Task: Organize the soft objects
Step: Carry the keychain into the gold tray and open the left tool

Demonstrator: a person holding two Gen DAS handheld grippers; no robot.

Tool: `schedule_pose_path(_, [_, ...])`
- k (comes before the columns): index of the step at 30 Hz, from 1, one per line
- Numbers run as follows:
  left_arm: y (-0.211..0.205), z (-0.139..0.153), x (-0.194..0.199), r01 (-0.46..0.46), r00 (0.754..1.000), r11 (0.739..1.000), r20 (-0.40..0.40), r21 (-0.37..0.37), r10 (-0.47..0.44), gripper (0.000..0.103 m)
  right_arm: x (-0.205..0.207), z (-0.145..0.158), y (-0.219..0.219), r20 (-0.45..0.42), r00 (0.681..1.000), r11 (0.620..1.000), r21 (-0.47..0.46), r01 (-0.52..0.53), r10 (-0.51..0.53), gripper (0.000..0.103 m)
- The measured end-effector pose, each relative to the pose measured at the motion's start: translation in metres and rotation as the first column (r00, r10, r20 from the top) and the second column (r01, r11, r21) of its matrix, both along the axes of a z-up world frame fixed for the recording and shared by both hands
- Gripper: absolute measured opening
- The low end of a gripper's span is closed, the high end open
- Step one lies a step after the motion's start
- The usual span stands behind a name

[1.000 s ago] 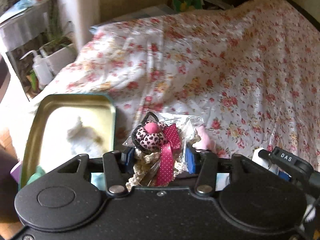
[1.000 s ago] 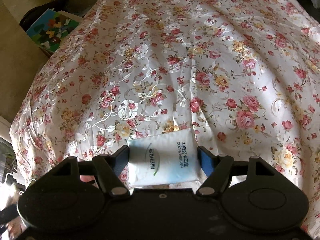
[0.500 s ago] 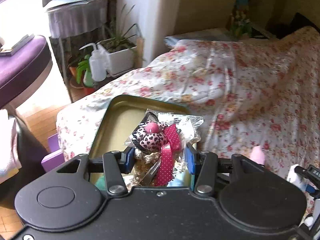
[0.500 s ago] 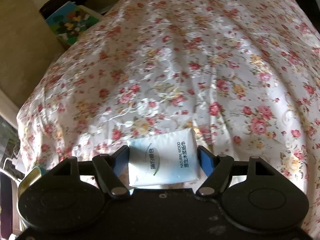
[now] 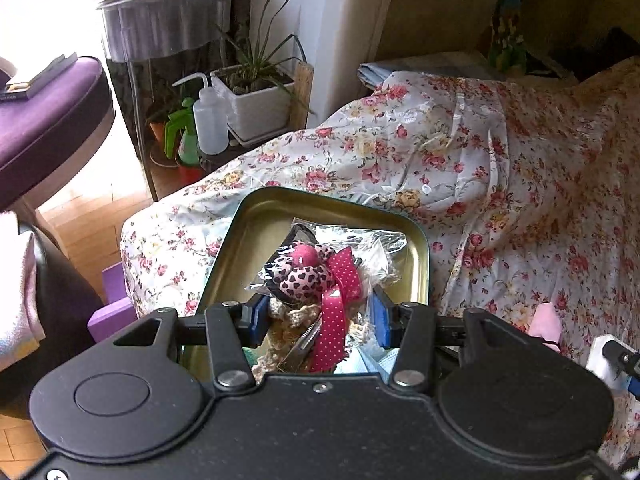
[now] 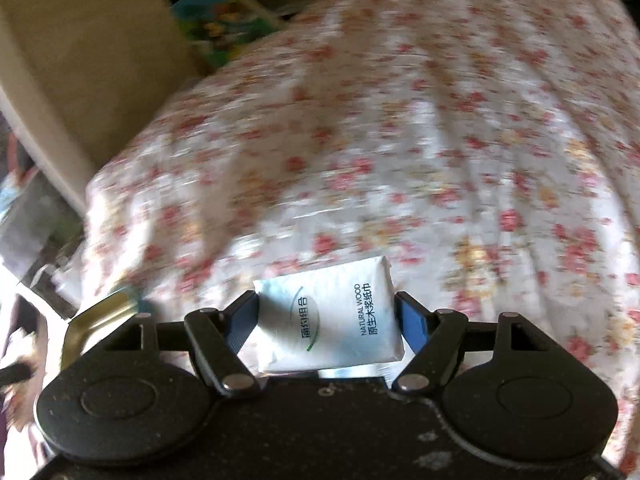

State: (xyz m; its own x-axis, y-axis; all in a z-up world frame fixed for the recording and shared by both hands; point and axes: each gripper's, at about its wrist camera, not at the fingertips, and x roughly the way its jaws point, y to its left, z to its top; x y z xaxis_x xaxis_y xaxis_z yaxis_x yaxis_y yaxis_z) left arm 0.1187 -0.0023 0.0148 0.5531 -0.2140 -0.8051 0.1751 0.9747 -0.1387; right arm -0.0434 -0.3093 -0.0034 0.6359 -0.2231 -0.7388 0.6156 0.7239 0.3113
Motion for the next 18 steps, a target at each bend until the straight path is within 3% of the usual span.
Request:
schedule_pose_path(6, [0.006,0.002,0.006,-0.039,0.999,0.999,0.008,-0.021,0.039,0.049,0.006,0.02,0.057,0.096,0.968,0.972,0.009,-0.233,0.231,0.073])
schedule_pose_path(7, [0.007,0.002,0.007,-0.049,0.999,0.998,0.01,-0.027,0.049,0.053,0.006,0.023,0.066,0.112,0.958,0.964,0.006,-0.266,0.264,0.073])
schedule_pose_path(8, [0.009,0.002,0.009,-0.061,0.998,0.998,0.008,-0.029,0.061,0.066,0.006,0.026,0.074,0.129,0.947,0.955,0.003,-0.298,0.295,0.073])
schedule_pose_path(10, [0.014,0.003,0.011,-0.087,0.996,0.995,0.017,-0.047,0.088,0.075,0.006,0.029,0.089,0.152,0.927,0.938,0.004,-0.347,0.343,0.073])
schedule_pose_path(18, [0.011,0.004,0.007,-0.079,0.997,0.996,0.019,-0.045,0.08,0.075,0.015,0.027,0.134,0.15,0.873,0.883,-0.01,-0.469,0.465,0.073])
